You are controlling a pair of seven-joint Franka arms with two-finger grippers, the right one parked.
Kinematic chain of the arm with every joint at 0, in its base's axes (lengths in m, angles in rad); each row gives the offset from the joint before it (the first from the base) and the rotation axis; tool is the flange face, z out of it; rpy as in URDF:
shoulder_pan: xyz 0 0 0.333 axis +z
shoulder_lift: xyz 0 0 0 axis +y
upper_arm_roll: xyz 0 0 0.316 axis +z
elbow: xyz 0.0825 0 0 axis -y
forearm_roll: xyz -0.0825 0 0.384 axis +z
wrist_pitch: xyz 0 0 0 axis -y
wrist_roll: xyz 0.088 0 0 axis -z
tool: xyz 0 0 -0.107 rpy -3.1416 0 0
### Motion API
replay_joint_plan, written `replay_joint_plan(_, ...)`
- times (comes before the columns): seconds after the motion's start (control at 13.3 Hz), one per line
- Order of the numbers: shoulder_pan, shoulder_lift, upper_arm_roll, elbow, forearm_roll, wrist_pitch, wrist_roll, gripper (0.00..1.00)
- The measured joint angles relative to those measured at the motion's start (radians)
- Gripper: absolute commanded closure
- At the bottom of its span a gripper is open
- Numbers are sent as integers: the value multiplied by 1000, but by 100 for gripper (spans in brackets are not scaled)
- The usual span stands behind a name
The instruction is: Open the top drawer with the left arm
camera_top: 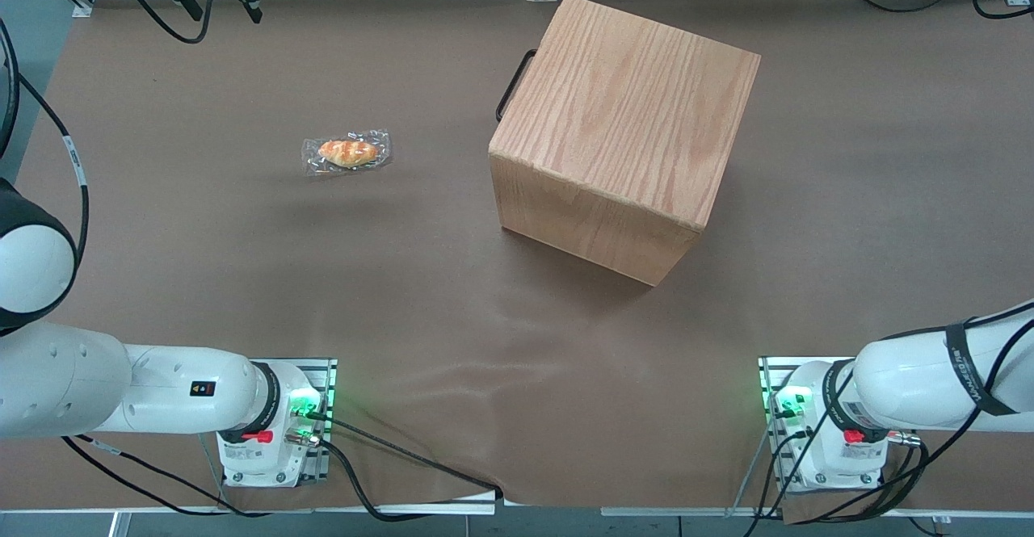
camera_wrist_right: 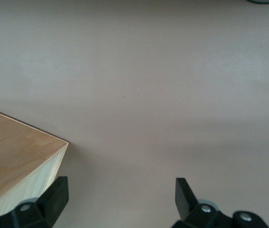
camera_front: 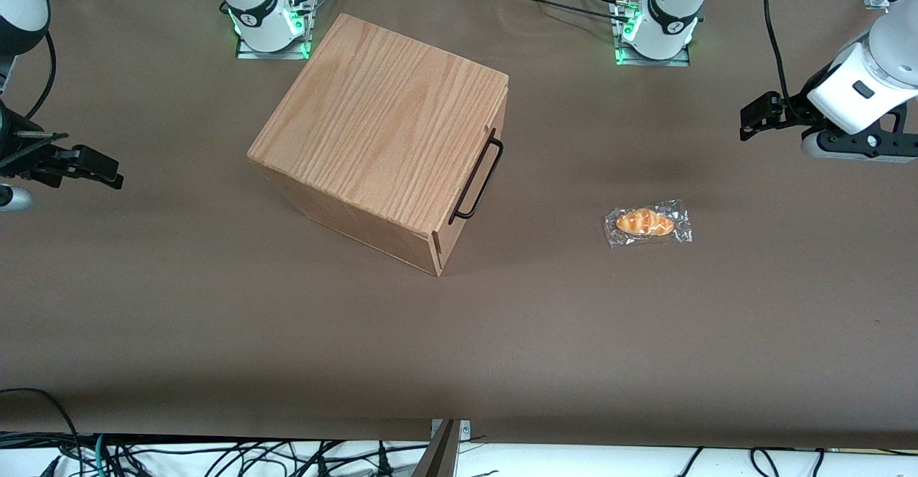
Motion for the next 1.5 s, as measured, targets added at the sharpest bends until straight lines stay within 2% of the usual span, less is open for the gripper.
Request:
replay_joint_plan(0.3, -21, 35, -38, -14, -244, 21, 0, 0)
replay_joint_plan(0.45, -45, 78, -82, -16, -308, 96, -1, 0)
replay_joint_plan(0.68, -69, 156, -212, -18, -322, 266, -8, 0)
replay_joint_plan(0.98, -134, 264, -297, -21, -322, 496, -8, 0)
replay_joint_plan(1.2, -184, 326, -322, -29, -322, 617, -8, 0)
replay_joint_plan(1.5, -193, 354, -321, -36, -281, 642, -4, 0)
